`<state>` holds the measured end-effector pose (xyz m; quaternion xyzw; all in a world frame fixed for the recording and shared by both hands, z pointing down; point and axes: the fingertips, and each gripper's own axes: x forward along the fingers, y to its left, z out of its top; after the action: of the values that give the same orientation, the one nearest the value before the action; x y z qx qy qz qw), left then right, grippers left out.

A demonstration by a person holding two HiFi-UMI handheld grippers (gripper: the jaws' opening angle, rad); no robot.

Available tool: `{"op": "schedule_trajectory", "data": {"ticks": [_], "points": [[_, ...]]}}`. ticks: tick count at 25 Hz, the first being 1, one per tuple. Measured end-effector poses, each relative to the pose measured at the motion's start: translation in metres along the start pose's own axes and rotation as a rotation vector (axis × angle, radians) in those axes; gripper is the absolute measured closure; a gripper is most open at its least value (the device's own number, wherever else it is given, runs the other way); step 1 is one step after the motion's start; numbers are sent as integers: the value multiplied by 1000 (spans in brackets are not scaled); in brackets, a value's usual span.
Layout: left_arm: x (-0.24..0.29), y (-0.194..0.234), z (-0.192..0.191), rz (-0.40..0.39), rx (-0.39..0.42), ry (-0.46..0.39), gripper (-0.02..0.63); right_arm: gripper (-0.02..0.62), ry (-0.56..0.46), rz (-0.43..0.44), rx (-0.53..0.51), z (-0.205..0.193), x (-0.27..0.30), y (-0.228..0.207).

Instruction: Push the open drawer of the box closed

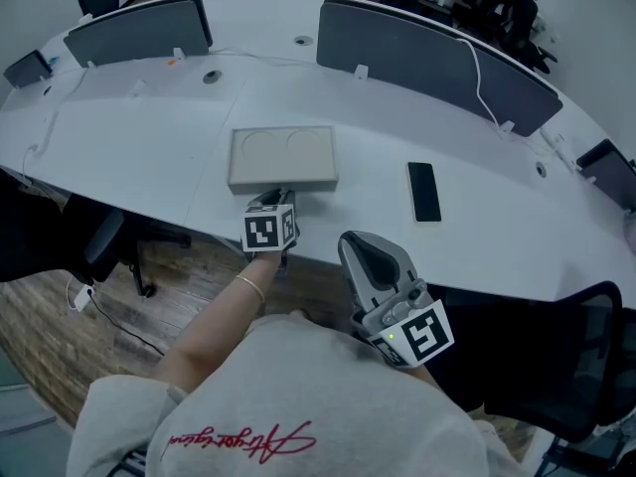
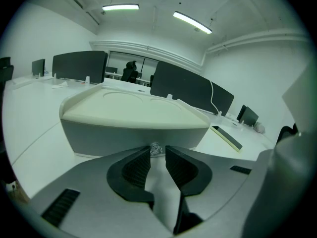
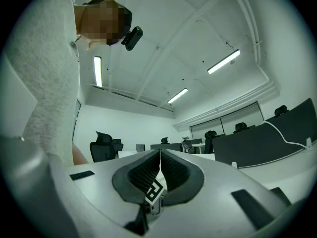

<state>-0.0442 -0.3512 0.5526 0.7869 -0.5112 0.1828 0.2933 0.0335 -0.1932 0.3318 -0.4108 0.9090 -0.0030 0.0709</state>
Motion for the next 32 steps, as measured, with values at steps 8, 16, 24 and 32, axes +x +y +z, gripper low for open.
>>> {"op": "schedule_trajectory", "data": {"ticks": [8,16,24,32], "points": [[-1,-15,-1,-55,72,-40,395,575,0,-3,2,-1,-2,4],[-13,-20,2,-47,85,-114,371,577,-1,-6,8,-1,-12,8],[-38,-25,4,6,139,-189,372,577,-7,-9,14,0,-29,17],[-81,-45,13,-23,147,-333,373,577,-19,-18,19,2,-51,28]]}}
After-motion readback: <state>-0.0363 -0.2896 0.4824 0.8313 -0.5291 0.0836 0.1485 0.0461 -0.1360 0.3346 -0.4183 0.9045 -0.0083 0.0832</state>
